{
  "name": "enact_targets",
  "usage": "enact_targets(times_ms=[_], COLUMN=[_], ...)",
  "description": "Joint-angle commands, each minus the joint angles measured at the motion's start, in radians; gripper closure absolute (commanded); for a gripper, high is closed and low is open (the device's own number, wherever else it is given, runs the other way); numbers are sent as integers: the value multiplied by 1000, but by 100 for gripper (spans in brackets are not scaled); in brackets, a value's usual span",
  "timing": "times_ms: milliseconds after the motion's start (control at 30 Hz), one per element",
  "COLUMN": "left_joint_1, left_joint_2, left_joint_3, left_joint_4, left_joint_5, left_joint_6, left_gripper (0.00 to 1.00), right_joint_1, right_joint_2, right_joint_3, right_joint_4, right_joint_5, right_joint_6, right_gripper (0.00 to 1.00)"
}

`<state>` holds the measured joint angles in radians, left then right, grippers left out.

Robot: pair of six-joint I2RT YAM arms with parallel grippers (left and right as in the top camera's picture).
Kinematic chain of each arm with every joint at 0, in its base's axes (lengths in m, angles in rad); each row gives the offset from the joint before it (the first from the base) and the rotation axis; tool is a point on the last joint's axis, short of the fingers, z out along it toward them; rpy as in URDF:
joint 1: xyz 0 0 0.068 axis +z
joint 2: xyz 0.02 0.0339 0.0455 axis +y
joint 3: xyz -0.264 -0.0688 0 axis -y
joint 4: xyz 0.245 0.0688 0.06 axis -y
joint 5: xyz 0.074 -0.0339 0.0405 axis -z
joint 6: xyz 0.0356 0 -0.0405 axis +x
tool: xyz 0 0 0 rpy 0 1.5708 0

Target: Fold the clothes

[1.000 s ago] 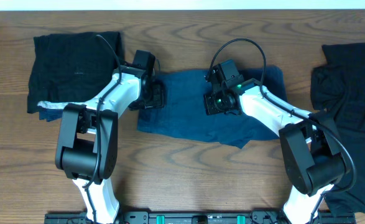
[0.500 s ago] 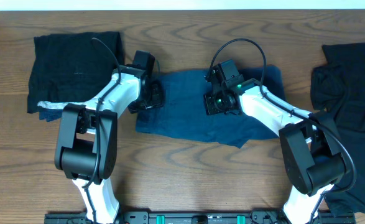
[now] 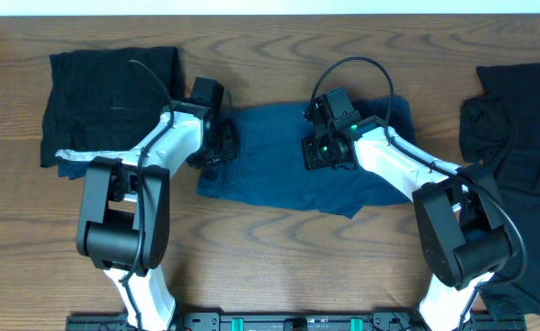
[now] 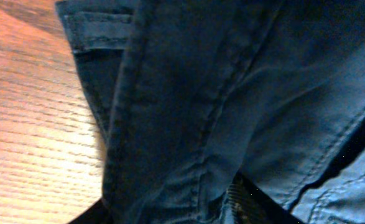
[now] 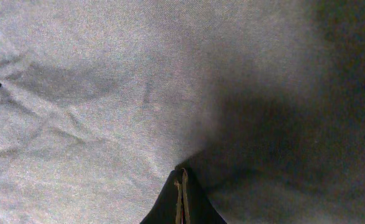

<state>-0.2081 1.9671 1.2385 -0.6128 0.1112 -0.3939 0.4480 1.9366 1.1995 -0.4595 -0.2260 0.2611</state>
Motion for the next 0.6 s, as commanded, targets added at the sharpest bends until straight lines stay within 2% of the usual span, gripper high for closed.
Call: enact_targets(times_ms=[0, 133, 233, 267, 300, 567], left_joint_1=[16, 16, 16, 16, 16, 16], left_joint_2=[92, 92, 92, 92, 92, 87], left_joint_3=[-79, -79, -79, -78, -77, -23], left_joint_4=[-29, -30, -32, -33, -33, -93], left_joint_5=[-76, -76, -76, -76, -76, -84], left_joint_6=[0, 0, 0, 0, 0, 34], left_gripper=[49, 51, 80, 88, 92, 94], right_joint_1=[13, 13, 13, 13, 13, 13], right_joint_2=[13, 13, 13, 13, 13, 13], right_joint_3=[-5, -5, -5, -5, -5, -5], right_joint_4=[-2, -2, -3, -3, -5, -11], right_joint_5=[14, 13, 13, 13, 13, 13], right_joint_6=[12, 12, 12, 12, 12, 12], right_gripper=[98, 98, 99, 99, 99, 99])
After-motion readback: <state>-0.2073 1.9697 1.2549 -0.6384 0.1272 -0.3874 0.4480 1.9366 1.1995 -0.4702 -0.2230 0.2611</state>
